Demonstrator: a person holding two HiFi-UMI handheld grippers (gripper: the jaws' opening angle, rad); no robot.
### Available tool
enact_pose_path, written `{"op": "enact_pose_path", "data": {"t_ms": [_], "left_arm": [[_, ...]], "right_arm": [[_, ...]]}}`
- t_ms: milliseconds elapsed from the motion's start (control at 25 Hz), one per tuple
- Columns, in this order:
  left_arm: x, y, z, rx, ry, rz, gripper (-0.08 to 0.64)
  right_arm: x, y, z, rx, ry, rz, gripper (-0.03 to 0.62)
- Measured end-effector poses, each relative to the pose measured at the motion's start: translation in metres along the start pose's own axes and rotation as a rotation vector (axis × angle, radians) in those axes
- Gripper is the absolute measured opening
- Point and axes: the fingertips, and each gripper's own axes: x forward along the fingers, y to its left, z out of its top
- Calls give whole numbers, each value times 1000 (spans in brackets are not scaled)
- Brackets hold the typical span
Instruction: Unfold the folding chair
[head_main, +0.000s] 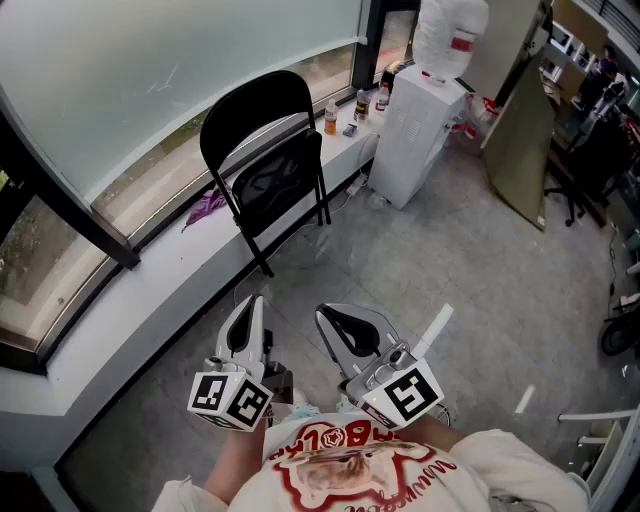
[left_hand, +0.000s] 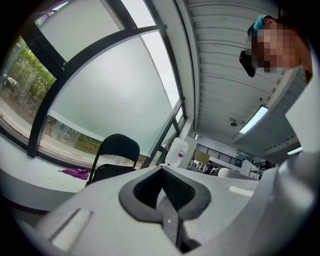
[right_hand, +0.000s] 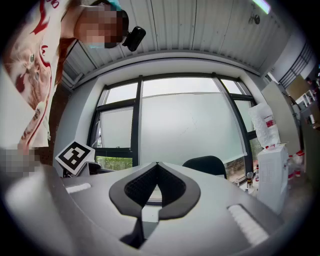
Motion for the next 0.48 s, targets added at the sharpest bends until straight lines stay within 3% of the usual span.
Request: {"op": "enact_pose_path", "data": {"t_ms": [480], "left_arm": [[-1,15,4,19,1,-9,0]], "right_arm": [[16,9,-7,-9,8,-1,23]]}}
